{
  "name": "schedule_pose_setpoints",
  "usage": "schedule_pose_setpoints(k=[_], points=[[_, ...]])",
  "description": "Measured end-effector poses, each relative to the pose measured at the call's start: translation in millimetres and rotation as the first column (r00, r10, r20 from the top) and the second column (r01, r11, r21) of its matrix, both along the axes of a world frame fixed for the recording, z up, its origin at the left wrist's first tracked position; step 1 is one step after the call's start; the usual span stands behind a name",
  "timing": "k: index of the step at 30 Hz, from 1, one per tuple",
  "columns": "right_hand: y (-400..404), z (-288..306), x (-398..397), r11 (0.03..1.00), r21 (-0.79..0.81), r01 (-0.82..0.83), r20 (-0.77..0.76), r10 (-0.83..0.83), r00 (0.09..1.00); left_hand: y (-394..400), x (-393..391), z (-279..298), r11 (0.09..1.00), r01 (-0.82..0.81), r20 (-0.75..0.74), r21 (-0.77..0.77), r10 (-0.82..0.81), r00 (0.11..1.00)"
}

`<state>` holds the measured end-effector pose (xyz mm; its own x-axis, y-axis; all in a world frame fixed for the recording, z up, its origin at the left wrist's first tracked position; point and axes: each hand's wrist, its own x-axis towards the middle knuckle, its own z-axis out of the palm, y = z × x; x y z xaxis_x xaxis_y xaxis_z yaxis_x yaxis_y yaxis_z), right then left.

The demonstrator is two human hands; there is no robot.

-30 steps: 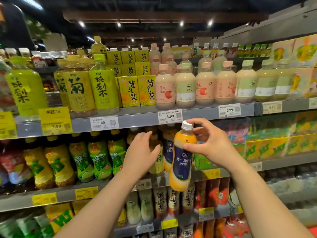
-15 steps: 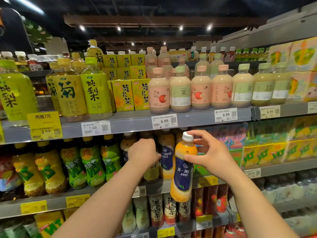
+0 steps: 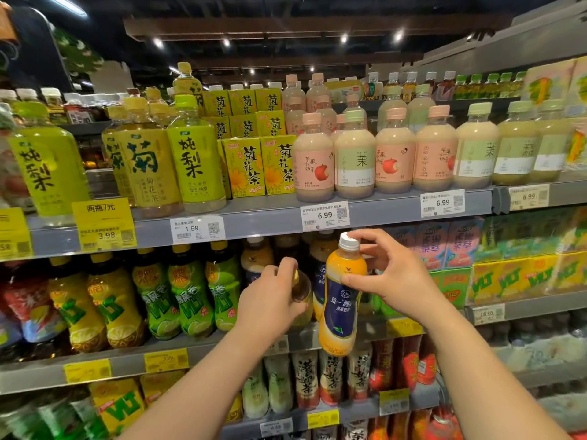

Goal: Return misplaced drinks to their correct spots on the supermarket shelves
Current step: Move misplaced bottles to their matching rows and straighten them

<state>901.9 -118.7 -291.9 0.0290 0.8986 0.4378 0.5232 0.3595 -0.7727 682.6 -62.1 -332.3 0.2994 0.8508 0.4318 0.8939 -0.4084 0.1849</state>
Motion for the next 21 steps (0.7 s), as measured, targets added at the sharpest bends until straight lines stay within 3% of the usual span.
schedule_pose_setpoints(k=[5, 9, 15, 21], points=[[9.1, 0.6, -15.6, 1.0, 0.006, -0.011, -0.002, 0.011, 1.0, -24.8, -22.0, 27.7, 0.997, 0.031, 0.174, 0.065, -0.042, 0.984], [14.6, -3.4, -26.7, 0.999, 0.027, -0.024, -0.026, 0.025, 0.999, -54.4, -43.5, 83.0, 0.979, 0.08, 0.219, 0.19, -0.121, 0.968], [20.2, -5.5, -43.3, 0.998, 0.057, -0.008, -0.011, 0.008, 1.0, -79.3, -66.6, 172.0, 0.925, 0.213, 0.377, 0.314, -0.328, 0.867], [22.0, -2.3, -58.2, 0.997, 0.073, -0.028, 0.04, 0.025, 0.999, -66.4, -68.8, 231.1, 0.89, 0.173, 0.358, 0.421, -0.339, 0.87]])
